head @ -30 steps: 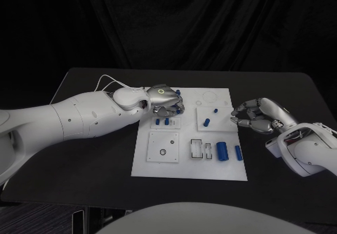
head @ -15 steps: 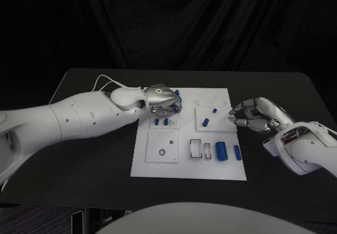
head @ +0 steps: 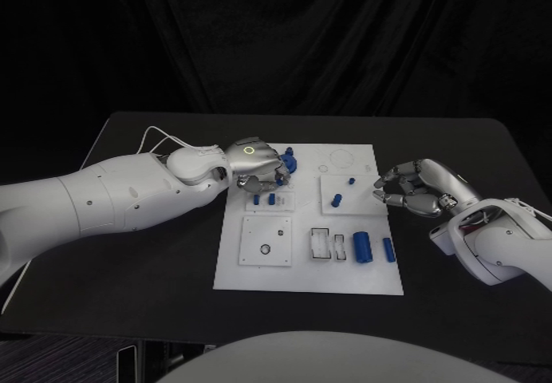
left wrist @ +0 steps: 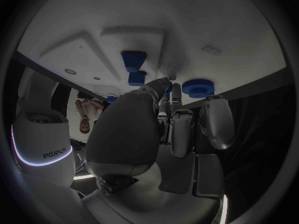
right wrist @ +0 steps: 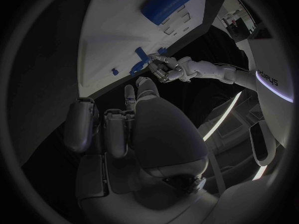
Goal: Assemble the parts on the task board
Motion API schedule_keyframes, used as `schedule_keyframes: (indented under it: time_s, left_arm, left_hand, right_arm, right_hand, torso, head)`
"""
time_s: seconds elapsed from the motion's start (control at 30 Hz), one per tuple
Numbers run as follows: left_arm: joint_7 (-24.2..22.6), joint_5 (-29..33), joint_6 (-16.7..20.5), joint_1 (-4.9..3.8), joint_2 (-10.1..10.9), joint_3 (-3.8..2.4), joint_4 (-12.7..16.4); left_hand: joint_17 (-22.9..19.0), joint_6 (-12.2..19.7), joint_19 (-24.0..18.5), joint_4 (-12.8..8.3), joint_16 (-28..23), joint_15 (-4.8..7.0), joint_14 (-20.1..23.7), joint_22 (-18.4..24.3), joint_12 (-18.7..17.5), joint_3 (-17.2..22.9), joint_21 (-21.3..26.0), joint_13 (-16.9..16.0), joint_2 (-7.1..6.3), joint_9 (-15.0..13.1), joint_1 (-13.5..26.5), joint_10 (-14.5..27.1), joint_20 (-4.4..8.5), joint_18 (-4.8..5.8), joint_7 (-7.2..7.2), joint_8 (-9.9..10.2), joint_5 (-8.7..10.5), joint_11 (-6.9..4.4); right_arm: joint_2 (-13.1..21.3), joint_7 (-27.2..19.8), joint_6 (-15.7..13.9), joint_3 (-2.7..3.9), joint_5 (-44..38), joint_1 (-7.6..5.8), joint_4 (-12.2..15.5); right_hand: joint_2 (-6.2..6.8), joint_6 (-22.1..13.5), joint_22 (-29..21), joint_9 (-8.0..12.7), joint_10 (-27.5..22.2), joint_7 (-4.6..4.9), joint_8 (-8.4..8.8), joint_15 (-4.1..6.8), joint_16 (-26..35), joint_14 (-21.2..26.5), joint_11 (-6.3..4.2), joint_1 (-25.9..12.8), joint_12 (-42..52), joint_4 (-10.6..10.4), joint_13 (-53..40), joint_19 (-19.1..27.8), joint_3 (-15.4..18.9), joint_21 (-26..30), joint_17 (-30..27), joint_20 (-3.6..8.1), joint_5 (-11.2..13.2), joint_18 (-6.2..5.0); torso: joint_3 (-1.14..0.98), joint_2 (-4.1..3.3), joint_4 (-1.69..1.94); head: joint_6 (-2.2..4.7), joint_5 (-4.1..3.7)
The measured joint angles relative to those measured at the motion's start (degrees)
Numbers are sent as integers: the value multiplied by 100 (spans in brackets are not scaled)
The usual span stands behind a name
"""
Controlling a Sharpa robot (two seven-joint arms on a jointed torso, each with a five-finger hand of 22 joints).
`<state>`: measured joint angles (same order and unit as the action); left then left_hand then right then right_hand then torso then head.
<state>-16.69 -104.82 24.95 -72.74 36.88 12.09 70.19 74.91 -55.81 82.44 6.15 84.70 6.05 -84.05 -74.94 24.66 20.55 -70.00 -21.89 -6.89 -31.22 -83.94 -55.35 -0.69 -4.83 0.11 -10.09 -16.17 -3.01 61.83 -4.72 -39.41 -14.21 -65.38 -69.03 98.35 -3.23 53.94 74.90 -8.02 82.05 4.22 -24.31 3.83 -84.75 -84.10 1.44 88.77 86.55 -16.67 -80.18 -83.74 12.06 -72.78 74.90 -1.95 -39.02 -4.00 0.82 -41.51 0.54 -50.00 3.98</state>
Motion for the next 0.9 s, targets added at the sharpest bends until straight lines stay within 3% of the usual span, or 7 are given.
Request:
schedule_keyframes:
  time_s: [0.13,0.43,0.7,0.9]
  left_arm:
    - [38,-2,100,-41,196,1,182]
    - [157,-2,204,-182,604,-3,572]
    - [227,-4,174,-193,752,1,689]
    - [251,-4,42,-193,722,3,616]
  left_hand:
    - [0,-43,-20,8,0,0,0,0,-139,37,0,79,-24,-18,80,-67,20,0,17,2,108,8]
    - [0,-51,-20,9,-28,0,0,1,-232,67,60,123,-47,-35,103,-88,20,-1,9,7,153,25]
    - [0,-50,-20,33,-28,-1,0,1,-349,91,83,188,-45,-35,151,-118,20,0,9,47,225,16]
    - [0,-50,-56,58,-50,-1,0,1,-521,116,133,286,-75,-35,195,-121,12,0,9,78,382,18]
  right_arm:
    - [-29,8,1,0,0,4,-24]
    - [-103,28,4,0,1,23,-73]
    - [-145,56,22,-1,3,64,-108]
    - [-175,70,40,-1,3,79,-128]
  right_hand:
    - [8,0,0,0,0,0,0,-1,0,0,0,8,0,0,0,0,0,0,0,0,0,0]
    - [8,0,5,0,0,0,0,-3,0,1,0,8,0,16,0,0,-15,0,0,0,0,0]
    - [8,0,4,-1,0,0,0,-9,0,-2,0,8,0,16,0,0,-15,0,0,0,0,0]
    - [15,0,3,-1,0,0,0,-2,0,19,0,14,0,16,0,0,-15,0,0,0,0,0]
  torso:
    - [-1,-3,1]
    - [-2,-2,14]
    - [-8,18,41]
    - [-9,39,60]
  head:
    - [0,-54]
    - [0,-53]
    - [0,-70]
    - [0,-74]
